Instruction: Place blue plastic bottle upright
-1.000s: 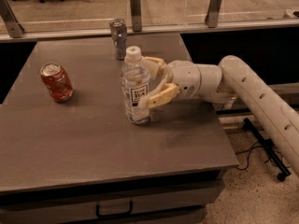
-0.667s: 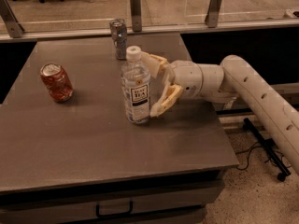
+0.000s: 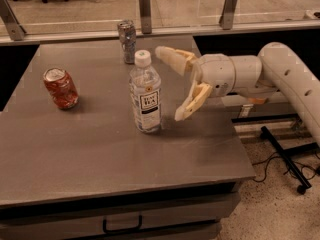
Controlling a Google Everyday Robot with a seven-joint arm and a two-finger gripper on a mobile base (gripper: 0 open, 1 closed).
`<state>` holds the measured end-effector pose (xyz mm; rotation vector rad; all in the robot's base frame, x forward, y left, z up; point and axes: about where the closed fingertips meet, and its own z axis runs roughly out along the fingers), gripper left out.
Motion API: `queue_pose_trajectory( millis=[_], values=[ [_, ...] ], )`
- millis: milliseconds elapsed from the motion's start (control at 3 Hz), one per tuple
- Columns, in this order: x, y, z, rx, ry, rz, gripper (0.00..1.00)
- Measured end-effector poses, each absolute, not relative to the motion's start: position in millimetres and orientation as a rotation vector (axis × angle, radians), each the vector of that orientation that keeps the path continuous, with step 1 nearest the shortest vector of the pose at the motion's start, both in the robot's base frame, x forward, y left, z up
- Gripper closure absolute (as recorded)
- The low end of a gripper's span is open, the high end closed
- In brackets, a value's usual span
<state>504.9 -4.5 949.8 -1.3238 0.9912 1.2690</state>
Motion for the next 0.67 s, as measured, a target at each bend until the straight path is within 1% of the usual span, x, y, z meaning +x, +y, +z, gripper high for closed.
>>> queue_pose_trajectory(
  millis=[333, 667],
  values=[
    [522.1, -40.6, 953.8, -1.323, 1.160, 1.106, 0.00],
    [523.0, -41.9, 951.8, -1.325, 1.173, 1.101, 0.00]
  ],
)
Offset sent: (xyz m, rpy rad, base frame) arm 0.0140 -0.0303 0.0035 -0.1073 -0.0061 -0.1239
